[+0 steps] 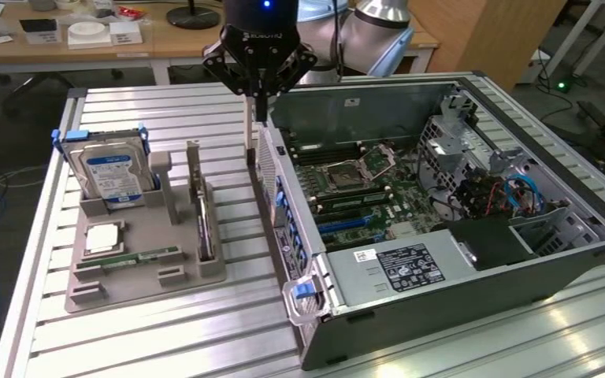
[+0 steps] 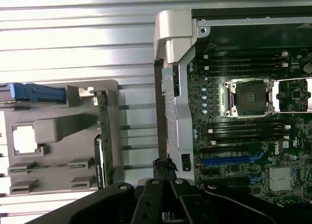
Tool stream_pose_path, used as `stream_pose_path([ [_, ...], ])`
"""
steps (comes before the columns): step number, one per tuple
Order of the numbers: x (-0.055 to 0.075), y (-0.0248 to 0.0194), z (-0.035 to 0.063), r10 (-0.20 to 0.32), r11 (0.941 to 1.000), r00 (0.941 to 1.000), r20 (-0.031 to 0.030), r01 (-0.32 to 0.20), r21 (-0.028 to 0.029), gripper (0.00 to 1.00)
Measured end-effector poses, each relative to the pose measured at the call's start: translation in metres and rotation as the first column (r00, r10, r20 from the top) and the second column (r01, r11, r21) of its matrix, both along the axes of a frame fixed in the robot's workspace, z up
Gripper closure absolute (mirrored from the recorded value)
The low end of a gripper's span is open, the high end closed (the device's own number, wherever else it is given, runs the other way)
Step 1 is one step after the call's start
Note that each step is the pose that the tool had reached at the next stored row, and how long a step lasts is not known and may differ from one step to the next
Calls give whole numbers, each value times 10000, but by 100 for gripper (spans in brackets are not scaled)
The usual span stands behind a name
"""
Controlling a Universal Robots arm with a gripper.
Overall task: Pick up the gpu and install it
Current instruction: 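Reach for the gpu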
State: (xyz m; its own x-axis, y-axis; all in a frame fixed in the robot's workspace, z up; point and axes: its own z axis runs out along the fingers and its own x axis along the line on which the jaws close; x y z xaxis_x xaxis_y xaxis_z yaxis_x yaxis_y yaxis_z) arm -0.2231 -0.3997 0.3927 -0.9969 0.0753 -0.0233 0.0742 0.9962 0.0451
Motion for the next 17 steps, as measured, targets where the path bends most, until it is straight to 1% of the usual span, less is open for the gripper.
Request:
stream_pose_path([
  [17,-142,-7,0,-1,10000,10000,0,1,0,90],
])
